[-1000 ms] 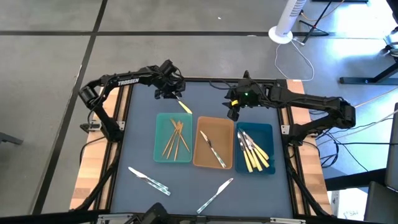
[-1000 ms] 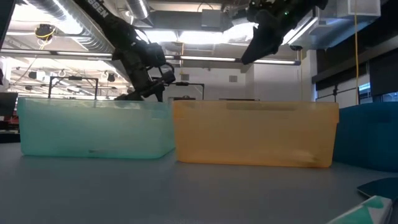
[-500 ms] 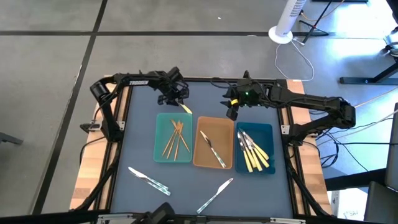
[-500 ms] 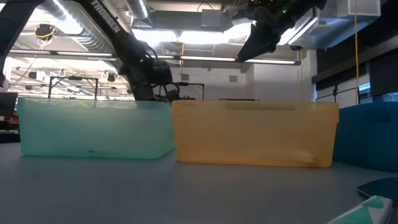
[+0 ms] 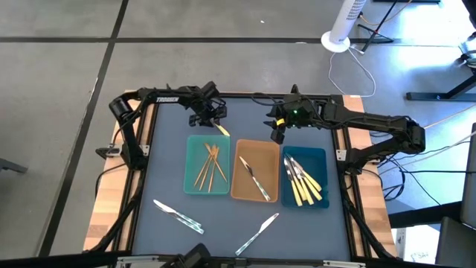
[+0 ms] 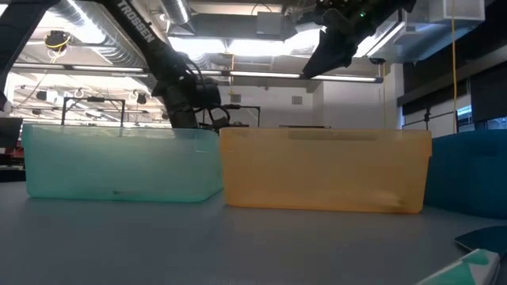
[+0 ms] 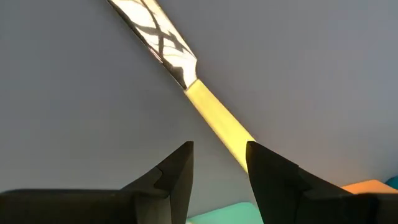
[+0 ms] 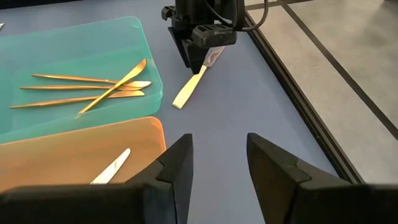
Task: Sort silverware by color (type)
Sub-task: Put the yellow knife into the blue bin
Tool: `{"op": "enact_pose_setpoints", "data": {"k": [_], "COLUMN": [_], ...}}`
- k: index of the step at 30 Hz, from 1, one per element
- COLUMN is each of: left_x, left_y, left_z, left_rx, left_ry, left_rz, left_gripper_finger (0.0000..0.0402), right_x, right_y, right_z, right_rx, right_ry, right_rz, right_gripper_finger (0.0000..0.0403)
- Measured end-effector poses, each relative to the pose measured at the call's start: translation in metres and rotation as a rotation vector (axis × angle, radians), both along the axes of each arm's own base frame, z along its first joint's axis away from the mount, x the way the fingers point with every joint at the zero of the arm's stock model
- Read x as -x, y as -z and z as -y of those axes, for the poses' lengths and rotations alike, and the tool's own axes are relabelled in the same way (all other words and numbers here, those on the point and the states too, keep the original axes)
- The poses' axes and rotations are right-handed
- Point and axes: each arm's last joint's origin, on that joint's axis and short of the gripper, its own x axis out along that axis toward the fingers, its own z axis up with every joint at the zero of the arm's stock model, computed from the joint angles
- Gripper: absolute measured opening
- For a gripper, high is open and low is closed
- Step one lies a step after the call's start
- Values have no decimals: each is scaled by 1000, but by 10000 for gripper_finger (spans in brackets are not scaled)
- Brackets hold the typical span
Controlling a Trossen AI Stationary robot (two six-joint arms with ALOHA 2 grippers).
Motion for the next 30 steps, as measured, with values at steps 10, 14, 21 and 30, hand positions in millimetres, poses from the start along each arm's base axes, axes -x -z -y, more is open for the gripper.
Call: {"op": "enact_pose_setpoints", "data": {"k": [10, 14, 21, 30], "left_x": [-3, -3, -5, -11], "left_y": [0, 0, 0, 14], "left_z": [2, 2, 4, 6], "left_rx": [-16, -16, -19, 13], "left_ry": [-47, -55, -70, -71], "left_rz": [-17, -18, -28, -38], "left_gripper_finger": [141, 141, 141, 141], "right_x": [0, 0, 0, 0], "right_y": [0, 0, 0, 0], "right_z": [0, 0, 0, 0], "right_rx": [3, 3, 3, 3], "right_ry": [-2, -2, -2, -2], "right_rz": [-2, -2, -2, -2], "right_gripper_finger": [138, 138, 138, 138]}}
